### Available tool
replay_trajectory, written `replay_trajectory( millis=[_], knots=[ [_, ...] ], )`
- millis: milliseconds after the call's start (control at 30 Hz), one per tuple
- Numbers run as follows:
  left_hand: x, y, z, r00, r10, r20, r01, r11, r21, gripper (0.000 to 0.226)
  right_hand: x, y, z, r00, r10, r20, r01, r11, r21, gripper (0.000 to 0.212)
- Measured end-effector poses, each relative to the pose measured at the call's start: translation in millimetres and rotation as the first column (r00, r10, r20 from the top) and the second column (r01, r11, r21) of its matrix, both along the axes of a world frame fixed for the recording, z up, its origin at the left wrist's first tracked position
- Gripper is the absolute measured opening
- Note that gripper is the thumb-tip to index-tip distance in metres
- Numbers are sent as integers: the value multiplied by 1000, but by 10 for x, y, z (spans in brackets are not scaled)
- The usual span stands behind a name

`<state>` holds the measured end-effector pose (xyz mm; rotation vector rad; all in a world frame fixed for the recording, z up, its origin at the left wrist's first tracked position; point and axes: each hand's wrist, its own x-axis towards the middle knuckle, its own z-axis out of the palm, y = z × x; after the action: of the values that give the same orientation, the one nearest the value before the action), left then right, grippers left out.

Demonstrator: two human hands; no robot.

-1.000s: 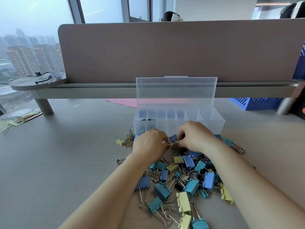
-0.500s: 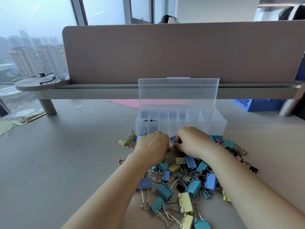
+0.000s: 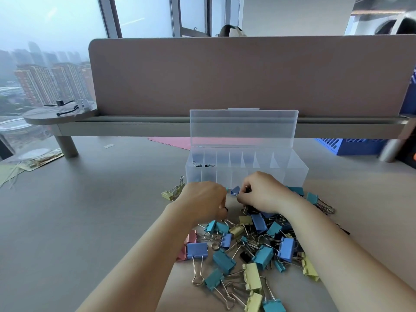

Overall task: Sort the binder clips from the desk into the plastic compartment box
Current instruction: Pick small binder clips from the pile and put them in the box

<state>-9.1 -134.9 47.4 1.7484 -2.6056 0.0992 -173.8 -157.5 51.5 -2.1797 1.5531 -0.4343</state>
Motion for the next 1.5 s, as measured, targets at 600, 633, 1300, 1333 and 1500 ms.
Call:
replay_trajectory(
  millis=[600, 633, 1300, 1333, 1500],
  knots=[
    [85, -3, 50, 850, 139, -508, -38, 978, 204, 16, -2, -26, 93, 888, -133, 441, 38, 975, 218, 17],
    [103, 3, 93, 781, 149, -607, -12, 975, 223, 15, -2, -38, 109, 812, -189, 552, 8, 950, 314, 16],
    [260, -264, 349, -625, 475, -620, 343, 880, 330, 27, 805, -309, 585, -24, -601, 799, -246, 778, 578, 18],
    [267, -287, 347, -631, 479, -610, 340, 878, 338, 28, 820, -327, 586, -13, -598, 801, -239, 780, 578, 18],
    [289, -349, 307, -687, 518, -510, 362, 852, 378, 32, 832, -377, 569, 22, -593, 805, -225, 782, 582, 19]
  ],
)
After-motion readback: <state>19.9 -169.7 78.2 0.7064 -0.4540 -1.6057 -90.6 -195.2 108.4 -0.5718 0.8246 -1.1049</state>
